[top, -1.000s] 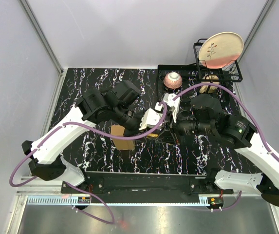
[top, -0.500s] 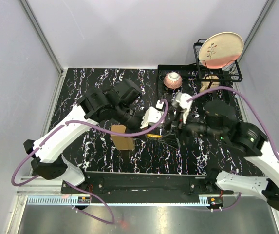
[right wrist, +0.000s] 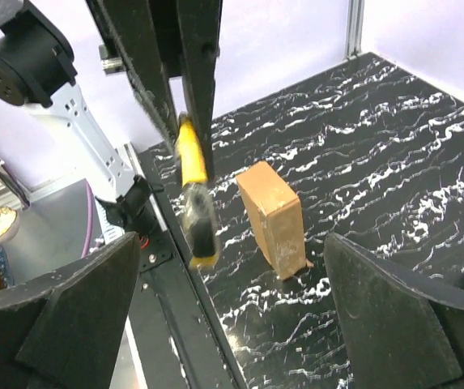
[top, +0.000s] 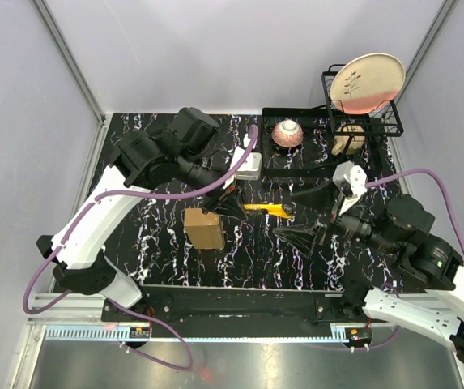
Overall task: Unpack the express box
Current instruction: Adjust the knife, then pick up the express box from the center of the board.
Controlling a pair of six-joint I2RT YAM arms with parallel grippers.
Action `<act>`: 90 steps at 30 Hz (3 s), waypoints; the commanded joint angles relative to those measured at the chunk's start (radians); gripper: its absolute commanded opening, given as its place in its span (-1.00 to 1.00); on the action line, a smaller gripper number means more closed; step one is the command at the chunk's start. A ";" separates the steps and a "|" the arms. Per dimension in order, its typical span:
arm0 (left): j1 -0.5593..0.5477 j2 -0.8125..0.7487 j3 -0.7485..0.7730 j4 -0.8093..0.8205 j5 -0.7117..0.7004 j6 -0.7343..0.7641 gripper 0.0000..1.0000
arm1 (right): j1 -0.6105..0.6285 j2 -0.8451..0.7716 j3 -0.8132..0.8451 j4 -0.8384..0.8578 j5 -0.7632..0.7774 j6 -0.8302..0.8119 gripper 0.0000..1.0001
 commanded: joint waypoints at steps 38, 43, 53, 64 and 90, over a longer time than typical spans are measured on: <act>0.232 -0.137 -0.191 0.192 0.219 -0.116 -0.34 | 0.003 0.266 0.047 0.285 -0.056 0.009 -1.00; 0.253 -0.124 -0.199 0.094 0.025 -0.029 -0.28 | 0.003 0.275 0.064 0.182 0.004 -0.047 -1.00; 0.304 -0.227 -0.534 0.092 -0.216 0.284 0.34 | 0.003 0.298 0.058 0.102 0.159 -0.082 -1.00; 0.304 -0.313 -0.734 0.239 -0.345 0.390 0.98 | 0.001 0.286 -0.109 0.239 0.285 -0.053 -1.00; 0.305 -0.325 -0.901 0.436 -0.357 0.393 0.98 | 0.001 0.255 -0.134 0.256 0.228 -0.019 -1.00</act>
